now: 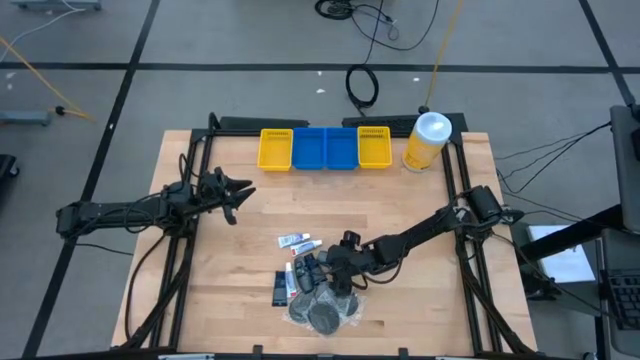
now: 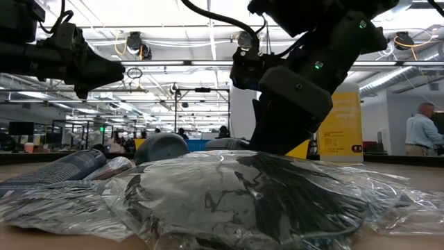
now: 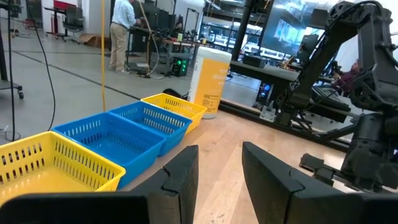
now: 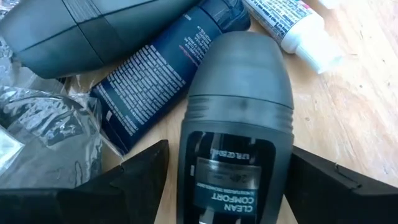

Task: Pick & Place Travel size toiletries
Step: Put the black deodorant into the right blue bin

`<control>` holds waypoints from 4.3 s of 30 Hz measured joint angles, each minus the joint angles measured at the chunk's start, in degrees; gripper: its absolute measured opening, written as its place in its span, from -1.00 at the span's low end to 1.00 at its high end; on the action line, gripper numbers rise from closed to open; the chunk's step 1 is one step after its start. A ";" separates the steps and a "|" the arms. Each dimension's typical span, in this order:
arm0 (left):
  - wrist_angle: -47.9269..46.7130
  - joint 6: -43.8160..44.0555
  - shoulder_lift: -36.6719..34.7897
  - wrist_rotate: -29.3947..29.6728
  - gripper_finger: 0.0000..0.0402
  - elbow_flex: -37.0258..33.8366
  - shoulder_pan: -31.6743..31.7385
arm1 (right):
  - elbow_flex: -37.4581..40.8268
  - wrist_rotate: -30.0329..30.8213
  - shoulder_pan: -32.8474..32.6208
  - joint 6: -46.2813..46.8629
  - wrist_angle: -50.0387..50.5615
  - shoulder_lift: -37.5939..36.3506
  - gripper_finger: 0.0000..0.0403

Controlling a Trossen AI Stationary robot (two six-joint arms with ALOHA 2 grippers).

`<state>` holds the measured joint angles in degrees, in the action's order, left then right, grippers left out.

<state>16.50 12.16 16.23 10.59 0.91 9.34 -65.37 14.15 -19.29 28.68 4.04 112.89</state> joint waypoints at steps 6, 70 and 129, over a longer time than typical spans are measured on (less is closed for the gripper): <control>-0.01 0.00 -0.02 0.02 -0.38 0.00 0.00 | 0.04 0.73 0.00 -0.98 0.20 -0.53 0.36; 0.03 -1.03 0.00 0.02 -0.38 0.00 -0.02 | 0.27 6.73 2.12 -8.85 1.04 -13.60 -0.01; 0.36 -1.53 -0.02 0.59 -0.38 -0.02 0.00 | 0.18 -2.63 47.93 -15.91 -13.58 -7.82 -0.01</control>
<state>16.86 10.63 16.21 11.18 0.89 9.34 -65.19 11.52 28.64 12.77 -9.54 105.07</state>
